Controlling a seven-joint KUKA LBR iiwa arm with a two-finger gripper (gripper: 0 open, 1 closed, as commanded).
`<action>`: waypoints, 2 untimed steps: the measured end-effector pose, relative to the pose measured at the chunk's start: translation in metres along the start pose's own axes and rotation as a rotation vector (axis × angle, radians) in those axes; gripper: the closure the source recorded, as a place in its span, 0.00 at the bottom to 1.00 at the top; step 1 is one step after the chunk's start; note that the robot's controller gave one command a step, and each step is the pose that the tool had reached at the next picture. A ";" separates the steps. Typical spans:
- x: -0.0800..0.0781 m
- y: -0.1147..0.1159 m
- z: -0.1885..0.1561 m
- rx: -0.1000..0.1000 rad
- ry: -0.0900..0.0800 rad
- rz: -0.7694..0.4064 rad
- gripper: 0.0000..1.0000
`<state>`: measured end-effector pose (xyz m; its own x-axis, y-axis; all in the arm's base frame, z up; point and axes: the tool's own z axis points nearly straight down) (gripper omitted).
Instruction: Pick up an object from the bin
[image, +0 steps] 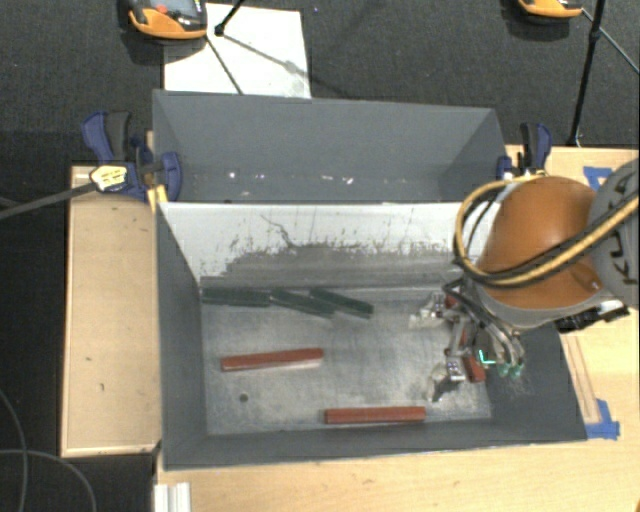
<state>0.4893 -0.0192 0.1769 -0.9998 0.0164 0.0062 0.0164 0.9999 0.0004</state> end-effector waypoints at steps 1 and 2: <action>-0.002 0.000 -0.004 0.000 -0.008 -0.001 0.00; -0.018 0.047 0.102 0.001 -0.011 -0.031 1.00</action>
Offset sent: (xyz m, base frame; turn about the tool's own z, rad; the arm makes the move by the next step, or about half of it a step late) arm 0.0158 0.0473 -0.1069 -0.0310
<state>0.5077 0.0277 0.0744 -0.9999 -0.0146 -0.0045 -0.0146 0.9999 -0.0001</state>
